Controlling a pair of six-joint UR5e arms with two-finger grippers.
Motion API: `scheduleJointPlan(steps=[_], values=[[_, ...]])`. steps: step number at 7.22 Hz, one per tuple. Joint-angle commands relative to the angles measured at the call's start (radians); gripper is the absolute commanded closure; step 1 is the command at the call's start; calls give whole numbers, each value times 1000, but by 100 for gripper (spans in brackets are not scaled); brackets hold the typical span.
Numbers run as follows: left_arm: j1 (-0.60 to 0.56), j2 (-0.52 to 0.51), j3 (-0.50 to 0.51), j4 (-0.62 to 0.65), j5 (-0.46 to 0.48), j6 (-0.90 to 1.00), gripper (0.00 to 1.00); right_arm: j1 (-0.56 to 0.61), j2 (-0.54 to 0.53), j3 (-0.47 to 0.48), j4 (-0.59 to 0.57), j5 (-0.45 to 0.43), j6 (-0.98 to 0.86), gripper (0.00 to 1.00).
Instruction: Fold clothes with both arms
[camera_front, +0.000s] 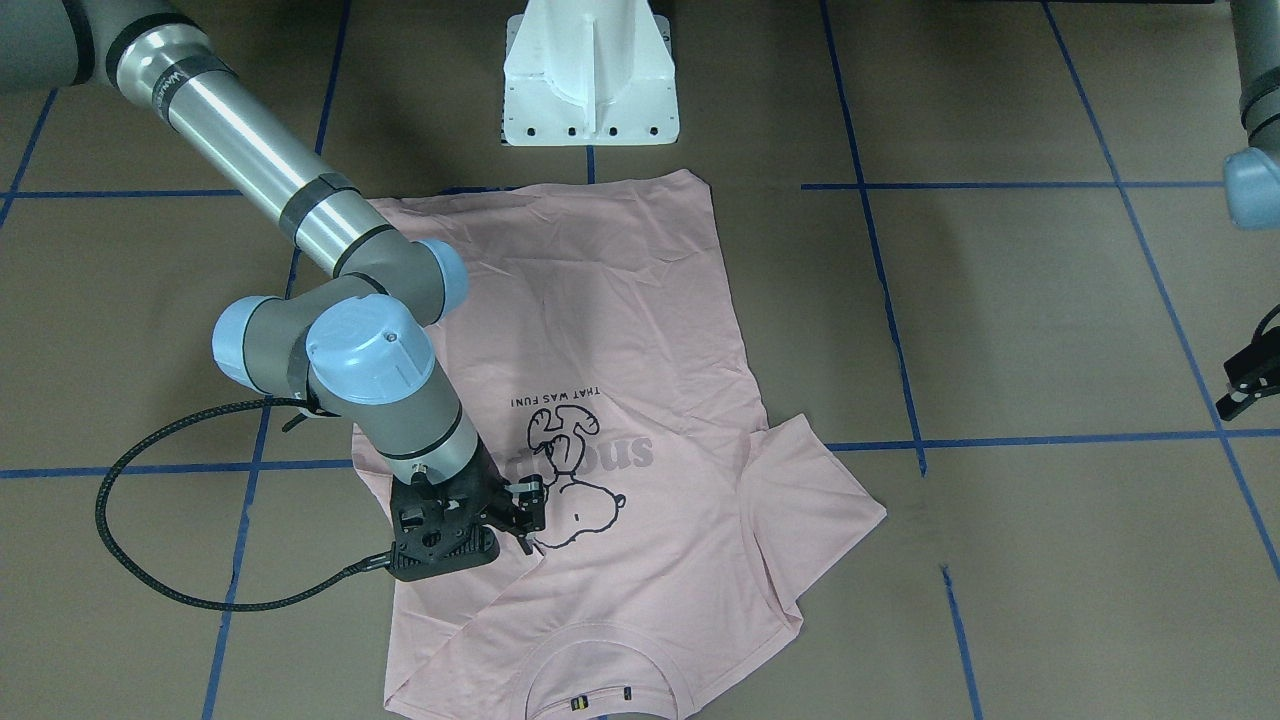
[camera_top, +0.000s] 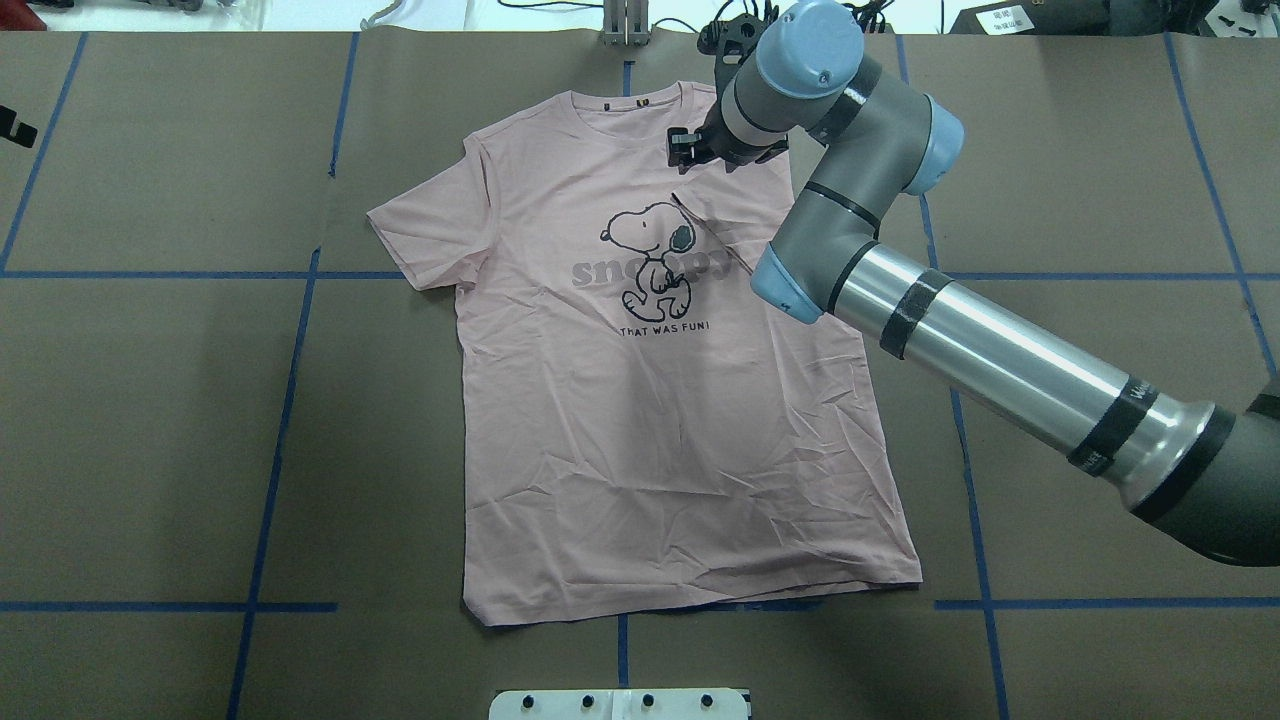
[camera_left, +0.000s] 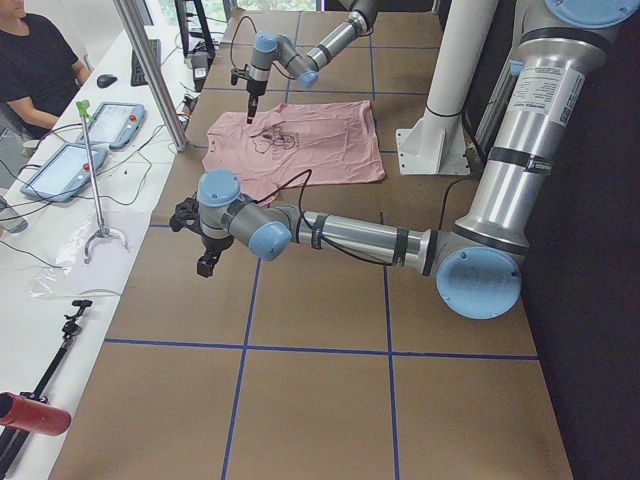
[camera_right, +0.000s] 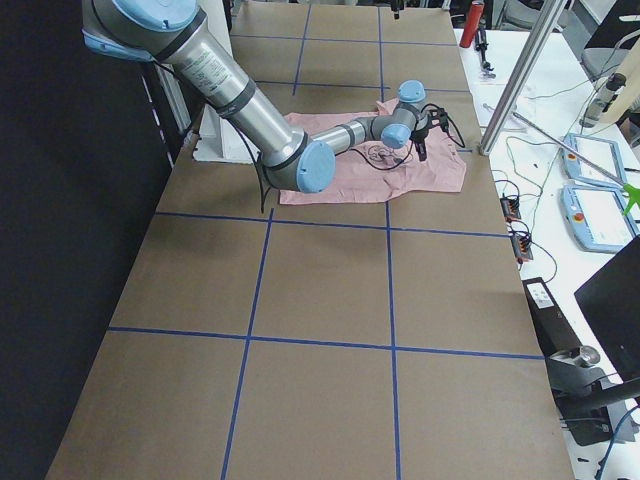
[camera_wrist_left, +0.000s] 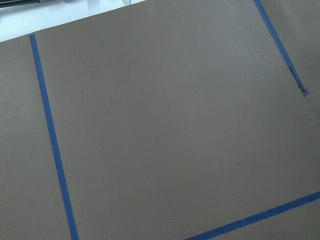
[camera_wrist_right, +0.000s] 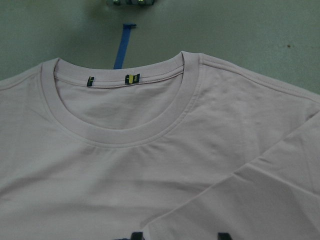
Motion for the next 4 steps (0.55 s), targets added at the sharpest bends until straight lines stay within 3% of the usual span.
scheduleJointPlan(steps=[1, 2, 3, 4], values=[[162, -85, -8, 1, 103, -318, 0, -1, -81, 203, -237, 65, 88, 0], [254, -121, -11, 0, 166, -470, 0, 13, -170, 386, -409, 101, 77, 0], [331, -148, -8, -19, 201, -587, 0, 46, -260, 494, -482, 151, 57, 0], [399, -161, 0, -64, 264, -699, 0, 77, -282, 506, -512, 193, 3, 0]])
